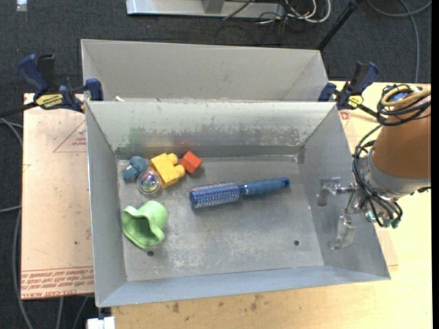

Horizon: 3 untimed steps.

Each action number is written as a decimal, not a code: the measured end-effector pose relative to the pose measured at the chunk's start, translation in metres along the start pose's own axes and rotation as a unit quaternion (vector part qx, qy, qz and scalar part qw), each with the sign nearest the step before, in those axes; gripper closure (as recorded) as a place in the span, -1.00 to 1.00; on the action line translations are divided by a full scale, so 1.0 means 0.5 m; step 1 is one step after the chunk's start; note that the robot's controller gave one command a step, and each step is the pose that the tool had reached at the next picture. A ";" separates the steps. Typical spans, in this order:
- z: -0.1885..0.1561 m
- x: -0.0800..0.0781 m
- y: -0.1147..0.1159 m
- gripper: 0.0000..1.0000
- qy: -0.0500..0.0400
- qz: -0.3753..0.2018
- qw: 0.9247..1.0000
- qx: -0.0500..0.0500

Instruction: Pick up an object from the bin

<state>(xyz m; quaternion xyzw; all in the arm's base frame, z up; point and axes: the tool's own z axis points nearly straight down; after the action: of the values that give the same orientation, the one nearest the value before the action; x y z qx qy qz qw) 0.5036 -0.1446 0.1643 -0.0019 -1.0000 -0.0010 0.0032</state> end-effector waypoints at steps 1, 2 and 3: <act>0.192 -0.149 0.139 -1.00 -0.005 -0.066 0.998 0.000; 0.123 -0.274 0.274 -1.00 -0.008 -0.138 0.990 0.000; 0.092 -0.272 0.392 -1.00 -0.006 -0.174 0.985 0.000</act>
Offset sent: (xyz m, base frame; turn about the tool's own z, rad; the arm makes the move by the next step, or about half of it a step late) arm 0.0721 0.0654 -0.0943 -0.1267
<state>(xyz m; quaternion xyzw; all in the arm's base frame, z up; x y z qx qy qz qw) 0.6400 0.0511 0.1180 0.1726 -0.9850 -0.0017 -0.0033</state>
